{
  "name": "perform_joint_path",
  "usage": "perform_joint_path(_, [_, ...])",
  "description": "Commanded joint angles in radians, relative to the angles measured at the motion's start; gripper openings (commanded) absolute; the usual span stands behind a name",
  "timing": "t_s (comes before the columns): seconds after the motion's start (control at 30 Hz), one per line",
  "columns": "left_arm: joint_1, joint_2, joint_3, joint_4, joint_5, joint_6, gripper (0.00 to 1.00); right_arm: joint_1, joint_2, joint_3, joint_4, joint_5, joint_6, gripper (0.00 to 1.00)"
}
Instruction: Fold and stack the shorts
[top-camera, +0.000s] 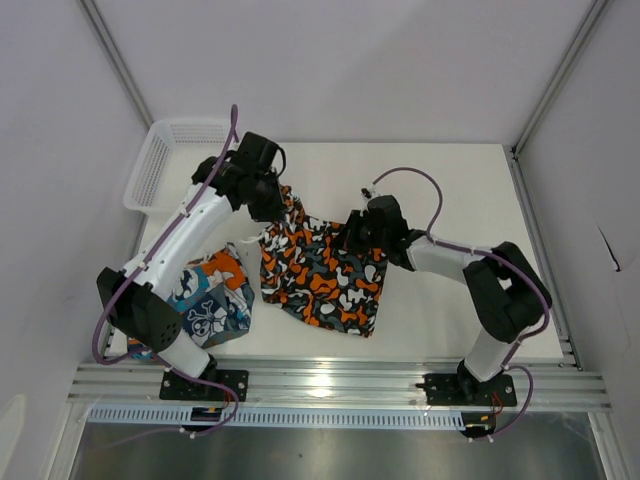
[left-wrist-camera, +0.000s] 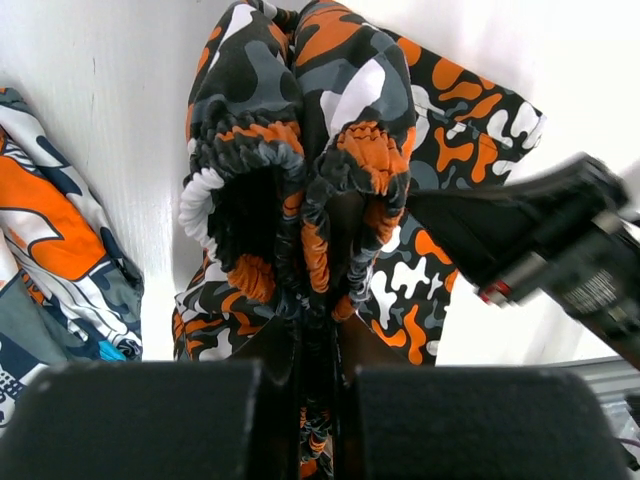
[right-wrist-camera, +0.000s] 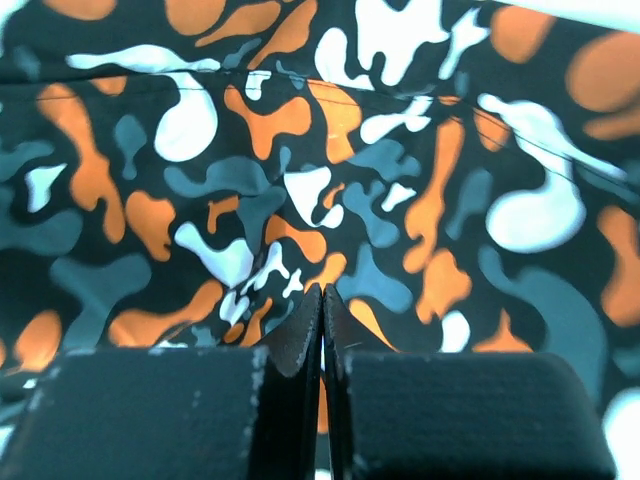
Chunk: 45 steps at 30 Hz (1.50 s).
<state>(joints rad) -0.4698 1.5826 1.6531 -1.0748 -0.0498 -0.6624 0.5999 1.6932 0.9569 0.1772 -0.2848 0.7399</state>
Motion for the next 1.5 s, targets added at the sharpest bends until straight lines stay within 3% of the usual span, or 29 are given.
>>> perform_joint_path(0.0, [-0.016, -0.01, 0.057, 0.001, -0.033, -0.005, 0.0, -0.005, 0.086, 0.092, 0.071, -0.132, 0.007, 0.0])
perform_joint_path(0.57, [-0.075, 0.016, 0.094, -0.002, -0.071, -0.017, 0.0, -0.015, 0.394, 0.305, 0.214, -0.085, 0.157, 0.0])
perform_joint_path(0.77, [-0.113, 0.047, 0.112, -0.008, -0.093, -0.028, 0.0, -0.008, 0.482, 0.391, 0.185, 0.008, 0.225, 0.0])
perform_joint_path(0.83, [-0.13, 0.06, 0.106, -0.007, -0.107, -0.032, 0.0, 0.004, 0.494, 0.436, 0.08, 0.071, 0.207, 0.0])
perform_joint_path(0.93, [-0.156, 0.073, 0.099, -0.002, -0.119, -0.039, 0.0, 0.04, 0.507, 0.546, -0.097, 0.159, 0.187, 0.0])
perform_joint_path(1.03, [-0.178, 0.092, 0.1, 0.006, -0.13, -0.045, 0.0, 0.051, 0.517, 0.605, -0.171, 0.171, 0.196, 0.02])
perform_joint_path(1.3, [-0.191, 0.128, 0.096, 0.021, -0.151, -0.06, 0.0, 0.009, 0.426, 0.528, -0.11, 0.121, 0.214, 0.02])
perform_joint_path(1.47, [-0.204, 0.137, 0.108, 0.024, -0.163, -0.071, 0.0, -0.049, 0.295, 0.476, -0.171, 0.111, 0.164, 0.14])
